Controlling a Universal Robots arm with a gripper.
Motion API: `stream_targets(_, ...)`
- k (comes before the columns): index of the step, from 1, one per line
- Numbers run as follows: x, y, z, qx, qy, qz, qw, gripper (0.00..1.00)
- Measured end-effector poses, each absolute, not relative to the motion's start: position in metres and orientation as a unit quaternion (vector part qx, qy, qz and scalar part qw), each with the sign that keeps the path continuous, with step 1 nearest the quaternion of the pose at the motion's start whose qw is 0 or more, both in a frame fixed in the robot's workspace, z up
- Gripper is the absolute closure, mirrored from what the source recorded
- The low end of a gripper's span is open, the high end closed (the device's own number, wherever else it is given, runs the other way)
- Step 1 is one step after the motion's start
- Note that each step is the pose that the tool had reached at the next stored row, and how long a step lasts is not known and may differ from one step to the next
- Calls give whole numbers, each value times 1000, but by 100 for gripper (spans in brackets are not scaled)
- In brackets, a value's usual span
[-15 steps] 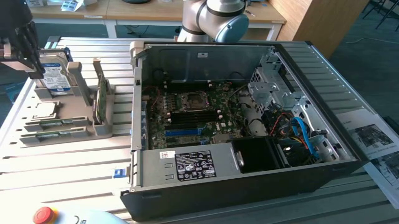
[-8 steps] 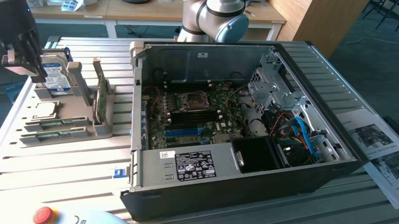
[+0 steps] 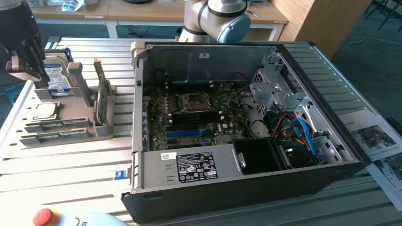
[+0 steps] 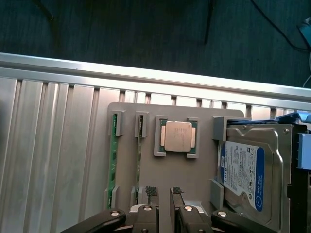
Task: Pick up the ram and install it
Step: 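Pick up the ram and move it above insertion slot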
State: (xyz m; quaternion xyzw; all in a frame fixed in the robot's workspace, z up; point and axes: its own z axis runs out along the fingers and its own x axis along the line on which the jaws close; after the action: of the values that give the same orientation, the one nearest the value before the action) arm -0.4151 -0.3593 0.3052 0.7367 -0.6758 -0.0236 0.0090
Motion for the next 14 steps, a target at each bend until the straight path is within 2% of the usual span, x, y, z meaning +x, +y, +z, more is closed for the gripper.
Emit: stream_targets(14,-415,-359,298,737,-676,-24,9,76)
